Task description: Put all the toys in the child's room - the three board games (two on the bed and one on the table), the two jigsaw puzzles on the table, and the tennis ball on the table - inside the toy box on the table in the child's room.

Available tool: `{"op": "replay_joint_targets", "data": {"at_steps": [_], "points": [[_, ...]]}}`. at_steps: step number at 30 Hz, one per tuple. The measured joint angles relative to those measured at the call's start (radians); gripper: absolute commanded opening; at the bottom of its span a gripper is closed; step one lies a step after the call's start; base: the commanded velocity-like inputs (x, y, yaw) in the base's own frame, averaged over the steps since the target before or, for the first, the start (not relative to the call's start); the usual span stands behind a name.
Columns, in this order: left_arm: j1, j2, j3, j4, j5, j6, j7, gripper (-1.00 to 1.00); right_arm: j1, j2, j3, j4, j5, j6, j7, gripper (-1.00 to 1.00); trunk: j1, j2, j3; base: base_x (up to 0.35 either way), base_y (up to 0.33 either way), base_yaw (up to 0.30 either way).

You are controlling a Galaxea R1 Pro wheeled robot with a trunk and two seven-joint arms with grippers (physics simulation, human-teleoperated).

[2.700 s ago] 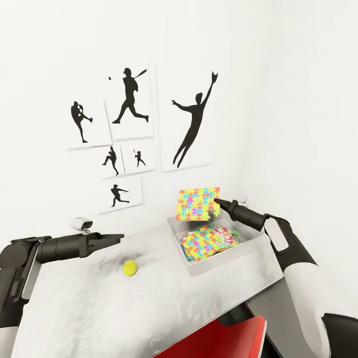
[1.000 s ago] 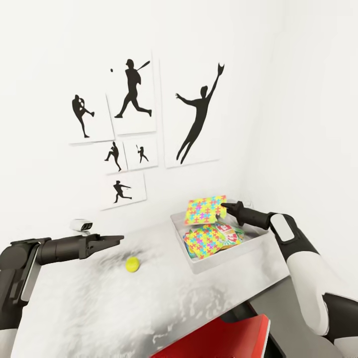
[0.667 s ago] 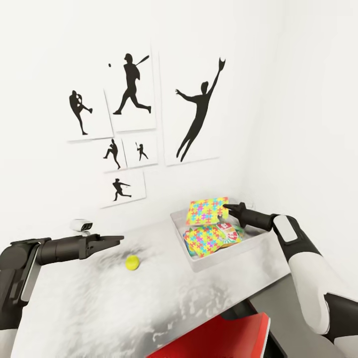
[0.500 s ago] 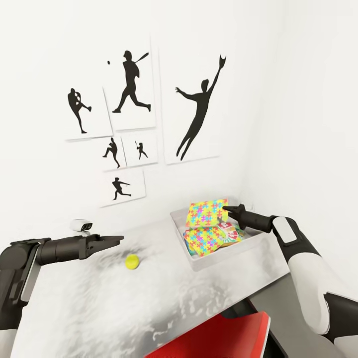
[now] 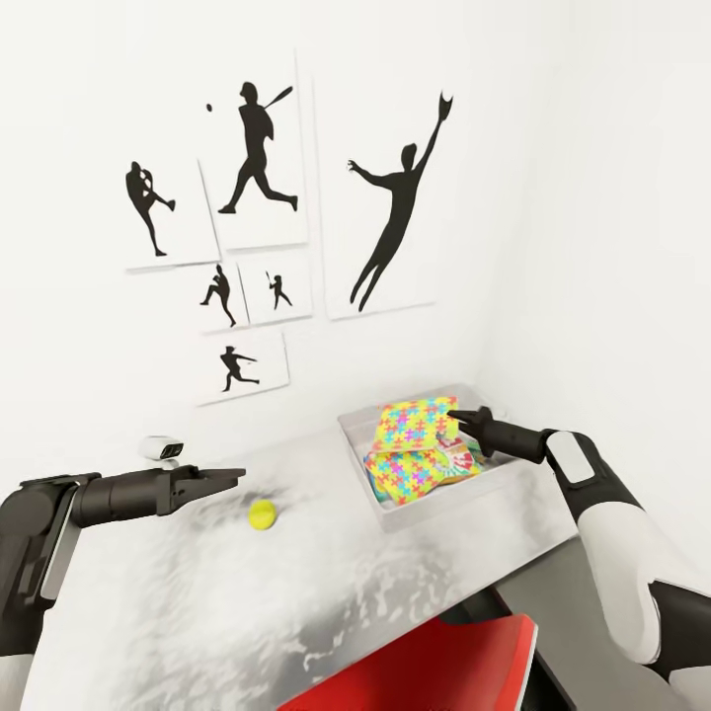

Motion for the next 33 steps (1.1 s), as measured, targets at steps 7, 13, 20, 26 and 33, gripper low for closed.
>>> {"op": "replay_joint_targets", "data": {"at_steps": [7,13,20,26,33], "points": [[0.000,-0.001,0.000,0.000,0.000,0.000,0.000,1.00,-0.002,-0.012,0.000,-0.002,0.001,-0.015,0.001,-1.00,0.000,0.000,-0.012,0.000,0.000,0.000],[0.000,0.000,0.000,0.000,0.000,0.000,0.000,1.00,-0.002,-0.017,0.000,-0.006,0.002,-0.027,0.002,-1.00,0.000,0.000,-0.022,0.000,0.000,0.000],[0.000,0.000,0.000,0.000,0.000,0.000,0.000,1.00,-0.002,-0.018,-0.001,-0.008,0.002,-0.042,0.003,-1.00,0.000,0.000,-0.033,0.000,0.000,0.000],[0.000,0.001,0.000,0.000,0.000,-0.001,0.000,1.00,-0.002,-0.021,0.000,-0.009,0.004,-0.081,0.005,-1.00,0.000,0.000,-0.036,0.000,0.000,0.000],[0.000,0.002,0.000,0.000,0.000,0.000,0.000,1.00,-0.003,-0.019,0.004,-0.009,0.007,-0.084,0.004,1.00,0.000,0.000,-0.036,0.000,0.000,0.000]]}}
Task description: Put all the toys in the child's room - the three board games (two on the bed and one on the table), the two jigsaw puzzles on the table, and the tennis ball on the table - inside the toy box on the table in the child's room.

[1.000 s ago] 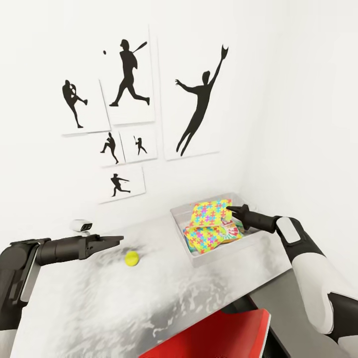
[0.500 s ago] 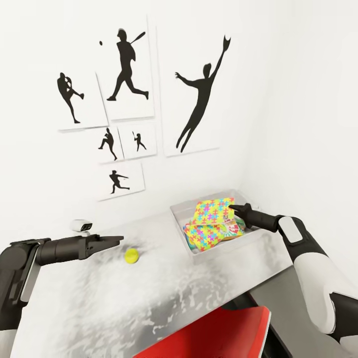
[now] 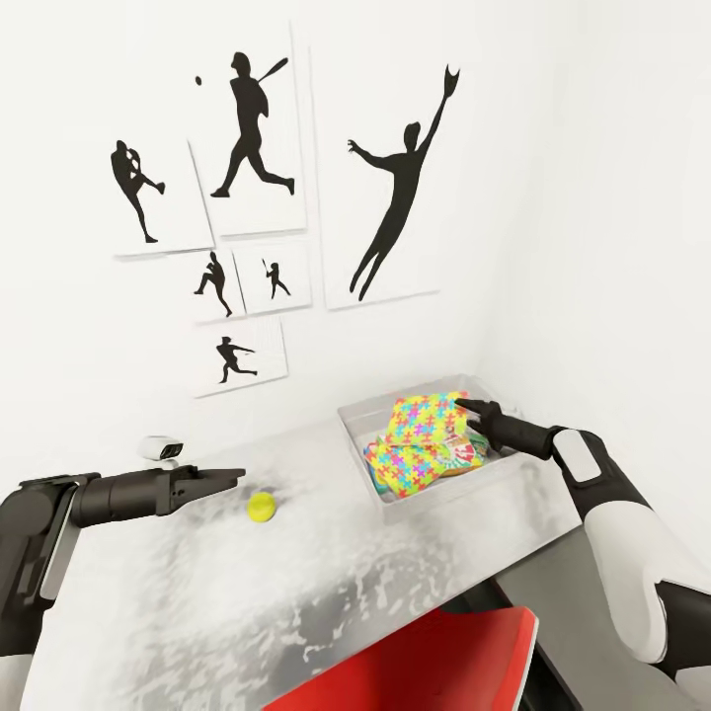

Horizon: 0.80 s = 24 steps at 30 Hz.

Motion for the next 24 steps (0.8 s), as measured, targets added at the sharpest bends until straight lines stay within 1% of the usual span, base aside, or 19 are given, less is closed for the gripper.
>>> {"op": "replay_joint_targets", "data": {"at_steps": [11,15,17,20,22,24], "points": [[0.000,0.000,0.000,0.000,0.000,0.000,0.000,1.00,0.000,-0.001,0.004,0.000,0.000,0.000,0.000,1.00,0.000,0.000,0.000,0.000,0.000,0.000],[0.000,0.000,0.000,0.000,0.000,0.000,0.000,1.00,0.002,-0.003,0.001,-0.009,-0.002,0.004,0.010,1.00,0.000,0.000,0.000,0.000,0.000,0.000],[0.000,0.000,0.000,0.000,0.000,0.000,0.000,1.00,0.010,-0.002,0.001,-0.043,-0.006,0.008,0.013,1.00,0.000,0.000,0.000,0.000,0.000,0.000],[0.000,0.000,0.000,0.000,0.000,0.000,0.000,1.00,0.041,0.003,0.004,-0.163,-0.011,0.015,0.013,1.00,0.000,0.000,0.001,-0.056,0.036,0.011],[0.000,0.000,0.000,0.000,0.000,0.000,0.000,1.00,0.060,0.010,0.007,-0.215,-0.010,0.019,0.013,1.00,0.000,0.000,0.003,-0.189,0.134,0.135],[0.000,0.000,0.000,0.000,0.000,0.000,0.000,1.00,0.067,0.013,0.008,-0.233,-0.007,0.019,0.011,1.00,0.000,0.000,0.006,-0.235,0.162,0.191]]}}
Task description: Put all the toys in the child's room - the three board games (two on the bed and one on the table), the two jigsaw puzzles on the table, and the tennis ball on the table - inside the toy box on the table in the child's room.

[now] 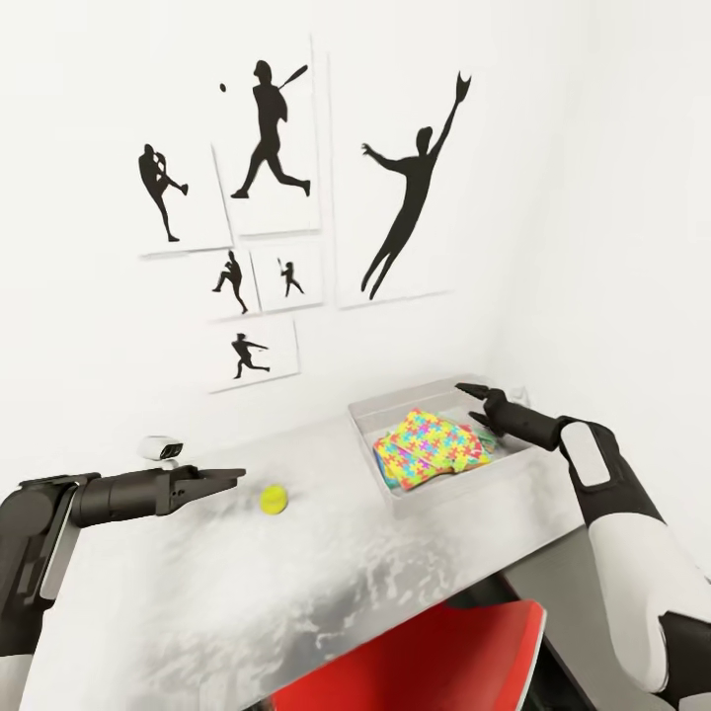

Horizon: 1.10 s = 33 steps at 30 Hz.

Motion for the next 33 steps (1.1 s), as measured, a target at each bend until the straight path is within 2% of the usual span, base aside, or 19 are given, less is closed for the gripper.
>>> {"op": "replay_joint_targets", "data": {"at_steps": [4,10,15,17,19,21,23,27,33], "points": [[0.000,0.000,0.000,0.000,0.000,0.000,0.000,1.00,0.004,0.005,0.012,-0.011,0.004,-0.002,-0.006,1.00,0.000,0.000,0.004,-0.264,0.172,0.247],[0.000,0.000,0.000,0.000,0.000,0.000,0.000,1.00,0.004,0.007,0.095,-0.012,0.006,-0.013,-0.011,1.00,0.000,0.000,0.006,-0.252,0.171,0.278],[0.000,0.000,0.000,0.000,0.000,0.000,0.000,1.00,0.004,0.044,0.158,-0.013,0.009,-0.016,-0.016,1.00,0.000,0.000,0.006,-0.168,0.167,0.287],[0.000,0.000,0.000,0.000,0.000,0.000,0.000,1.00,0.002,0.061,0.185,-0.014,0.008,-0.017,-0.049,1.00,0.000,0.000,0.006,-0.058,0.167,0.289],[0.000,0.000,0.000,0.000,0.000,0.000,0.000,1.00,-0.002,0.078,0.200,-0.014,0.006,-0.015,-0.113,1.00,0.000,0.000,0.006,-0.026,0.167,0.289],[0.000,0.000,0.000,0.000,0.000,0.000,0.000,1.00,-0.005,0.095,0.207,-0.014,0.004,-0.013,-0.168,1.00,0.000,0.000,0.006,-0.012,0.166,0.289],[0.000,0.000,0.000,0.000,0.000,0.000,0.000,1.00,-0.008,0.126,0.212,-0.014,0.001,-0.009,-0.233,1.00,0.000,0.000,0.006,-0.005,0.166,0.289],[0.000,0.000,0.001,0.000,0.000,0.000,0.000,1.00,-0.010,0.166,0.215,-0.013,0.002,-0.009,-0.297,1.00,0.000,0.000,0.006,0.014,0.145,0.289],[0.000,0.000,0.001,0.000,0.000,0.000,0.000,1.00,-0.013,0.177,0.215,-0.009,0.005,-0.014,-0.328,1.00,-0.001,0.000,0.004,0.072,0.049,0.205]]}}
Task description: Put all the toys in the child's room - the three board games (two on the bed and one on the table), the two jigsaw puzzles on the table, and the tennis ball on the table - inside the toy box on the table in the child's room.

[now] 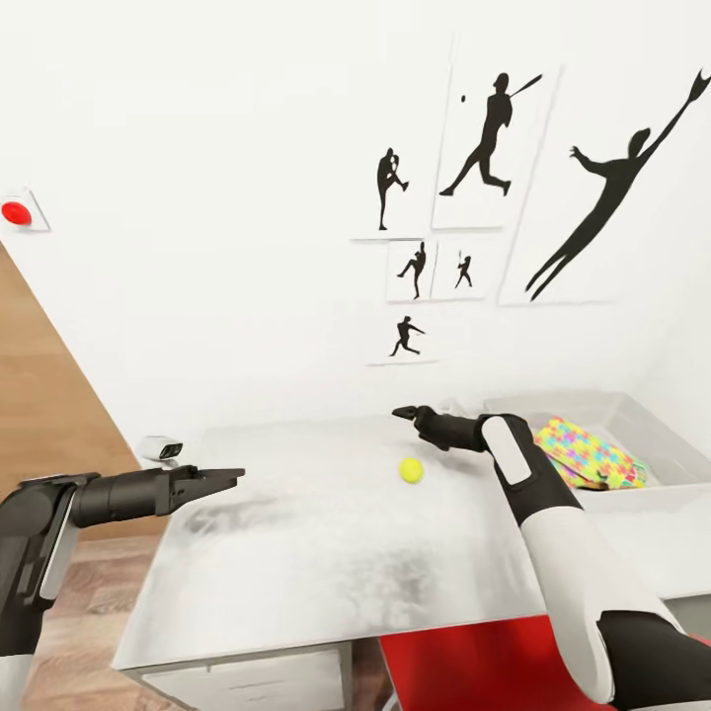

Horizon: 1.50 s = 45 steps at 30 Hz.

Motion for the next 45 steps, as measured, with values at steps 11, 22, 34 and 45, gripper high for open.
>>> {"op": "replay_joint_targets", "data": {"at_steps": [11,22,34,45], "points": [[0.000,0.000,0.000,0.000,0.000,0.000,0.000,1.00,0.000,-0.009,0.000,-0.003,0.002,-0.019,-0.012,1.00,0.000,0.000,-0.001,0.009,0.003,0.016],[0.000,0.000,0.000,0.000,0.000,0.000,0.000,1.00,-0.011,-0.004,0.000,-0.009,0.019,-0.014,-0.259,1.00,0.000,0.000,-0.001,0.000,0.000,0.000],[0.000,0.010,0.000,0.000,0.000,0.000,0.000,1.00,-0.013,0.000,0.003,-0.043,0.019,-0.004,-0.284,1.00,0.000,0.000,-0.001,0.000,0.000,0.000],[0.000,0.012,0.000,0.000,0.000,0.000,0.000,1.00,-0.038,0.006,0.046,-0.051,0.027,0.006,-0.565,1.00,0.000,0.000,-0.001,0.002,0.014,0.000]]}}
